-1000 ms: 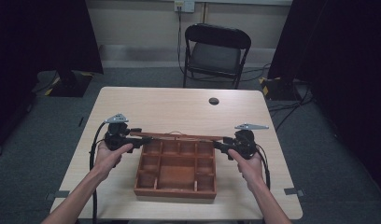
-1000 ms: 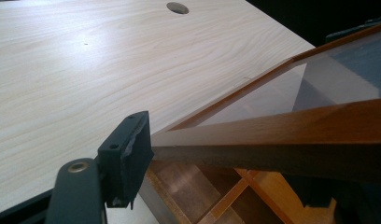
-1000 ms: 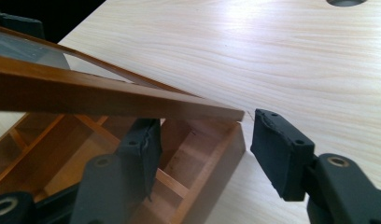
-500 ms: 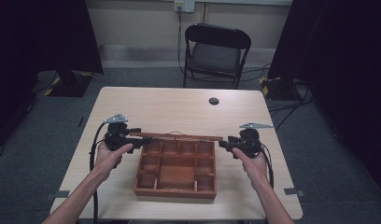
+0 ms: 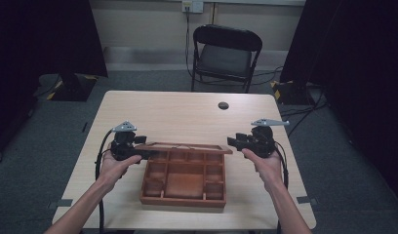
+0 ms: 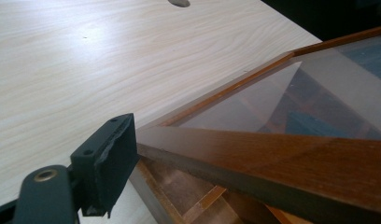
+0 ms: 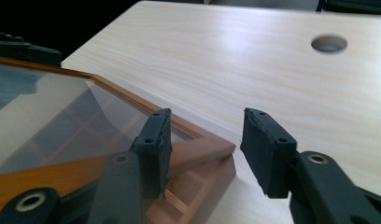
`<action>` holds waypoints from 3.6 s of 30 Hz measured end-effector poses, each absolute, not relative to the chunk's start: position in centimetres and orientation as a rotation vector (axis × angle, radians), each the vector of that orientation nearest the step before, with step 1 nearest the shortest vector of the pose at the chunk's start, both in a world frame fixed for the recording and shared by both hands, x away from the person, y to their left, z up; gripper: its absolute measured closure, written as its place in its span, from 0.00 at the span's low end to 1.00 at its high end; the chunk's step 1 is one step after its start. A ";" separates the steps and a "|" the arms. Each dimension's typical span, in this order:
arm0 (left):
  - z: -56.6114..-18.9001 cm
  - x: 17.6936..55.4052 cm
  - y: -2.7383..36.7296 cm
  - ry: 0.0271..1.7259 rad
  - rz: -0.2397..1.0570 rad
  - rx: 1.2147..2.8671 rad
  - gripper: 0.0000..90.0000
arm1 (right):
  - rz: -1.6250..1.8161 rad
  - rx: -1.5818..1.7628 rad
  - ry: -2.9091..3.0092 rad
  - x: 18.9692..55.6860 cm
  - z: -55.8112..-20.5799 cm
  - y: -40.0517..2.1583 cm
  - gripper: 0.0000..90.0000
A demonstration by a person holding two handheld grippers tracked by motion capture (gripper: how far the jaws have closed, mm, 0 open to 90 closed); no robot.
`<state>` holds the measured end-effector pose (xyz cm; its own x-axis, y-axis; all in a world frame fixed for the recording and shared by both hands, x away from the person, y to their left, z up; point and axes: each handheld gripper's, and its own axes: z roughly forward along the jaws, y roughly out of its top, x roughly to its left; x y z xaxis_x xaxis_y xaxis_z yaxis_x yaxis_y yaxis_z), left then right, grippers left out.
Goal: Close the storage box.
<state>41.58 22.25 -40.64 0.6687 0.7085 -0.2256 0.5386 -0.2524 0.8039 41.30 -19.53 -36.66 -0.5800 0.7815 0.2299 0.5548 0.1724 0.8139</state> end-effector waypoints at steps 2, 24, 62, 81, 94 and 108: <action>-40.7 41.5 22.2 0.971 0.219 1.925 0.20 | 1.412 1.261 2.213 41.1 -35.6 -19.0 0.61; -40.5 40.5 22.3 0.939 0.218 1.899 0.20 | 1.654 0.943 2.556 40.4 -30.6 -9.9 0.70; -40.7 40.1 22.6 0.934 0.222 1.896 0.20 | 1.624 0.910 2.747 40.6 -32.9 -8.5 0.91; -42.5 41.7 24.6 1.016 0.179 1.905 0.20 | 1.596 0.893 2.756 40.3 -33.4 -9.2 0.91; -42.6 42.3 26.6 1.075 0.234 1.908 0.21 | 1.535 0.871 2.784 39.6 -33.8 -9.2 0.91; -42.6 42.5 27.0 1.101 0.239 1.889 0.21 | 1.486 0.844 2.828 38.6 -35.1 -9.2 0.91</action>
<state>42.46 27.00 -42.59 0.5836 0.7704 -0.2568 0.5947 -0.1902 0.7812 38.55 -9.19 -35.09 -0.8571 0.3617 0.3669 0.5073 0.4685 0.7233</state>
